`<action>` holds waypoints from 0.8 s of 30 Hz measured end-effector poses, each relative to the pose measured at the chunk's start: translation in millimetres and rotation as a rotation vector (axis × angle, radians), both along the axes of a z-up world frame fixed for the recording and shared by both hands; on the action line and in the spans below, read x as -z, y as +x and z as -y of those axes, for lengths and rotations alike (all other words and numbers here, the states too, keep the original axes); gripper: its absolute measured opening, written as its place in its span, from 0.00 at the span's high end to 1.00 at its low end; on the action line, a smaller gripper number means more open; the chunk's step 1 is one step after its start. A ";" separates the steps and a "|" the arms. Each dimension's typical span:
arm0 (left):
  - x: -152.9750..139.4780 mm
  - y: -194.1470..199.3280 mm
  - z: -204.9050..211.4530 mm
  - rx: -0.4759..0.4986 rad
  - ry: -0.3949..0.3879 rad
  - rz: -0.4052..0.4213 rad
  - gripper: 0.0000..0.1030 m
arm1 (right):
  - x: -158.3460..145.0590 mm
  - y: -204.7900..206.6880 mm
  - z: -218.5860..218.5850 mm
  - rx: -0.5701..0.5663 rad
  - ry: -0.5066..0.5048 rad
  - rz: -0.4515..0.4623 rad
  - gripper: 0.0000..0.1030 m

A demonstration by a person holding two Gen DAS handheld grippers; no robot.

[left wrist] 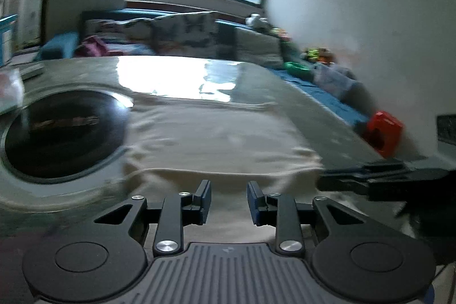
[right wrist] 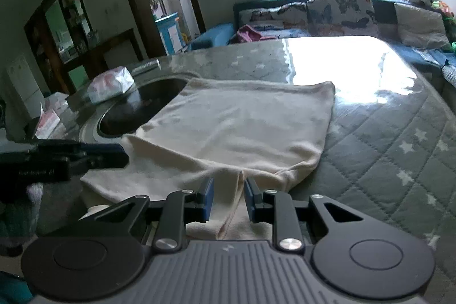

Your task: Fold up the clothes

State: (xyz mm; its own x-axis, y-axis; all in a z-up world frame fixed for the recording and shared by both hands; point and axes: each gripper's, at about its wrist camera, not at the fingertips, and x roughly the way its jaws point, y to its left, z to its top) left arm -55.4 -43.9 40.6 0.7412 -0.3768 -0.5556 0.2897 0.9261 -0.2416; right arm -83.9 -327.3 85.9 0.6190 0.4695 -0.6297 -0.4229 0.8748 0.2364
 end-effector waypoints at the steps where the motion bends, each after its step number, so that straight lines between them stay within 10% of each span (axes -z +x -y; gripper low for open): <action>1: -0.1 0.9 -5.6 -0.014 0.001 -0.001 0.70 | 3.3 2.8 -2.2 0.002 -0.006 -0.008 0.78; 8: 1.2 6.8 -22.4 -0.045 0.017 -0.003 0.70 | 7.8 2.8 -14.3 -0.002 -0.052 0.002 0.94; 24: 5.8 20.6 -12.8 0.012 0.078 0.028 0.70 | -12.5 -5.1 -19.0 -0.001 -0.141 0.122 0.90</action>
State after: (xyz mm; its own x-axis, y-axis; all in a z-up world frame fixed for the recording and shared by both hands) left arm -34.8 -31.1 34.8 0.7522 -0.3425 -0.5630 0.3068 0.9381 -0.1608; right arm -88.9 -308.3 98.4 0.6944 0.3825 -0.6096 -0.4422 0.8950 0.0578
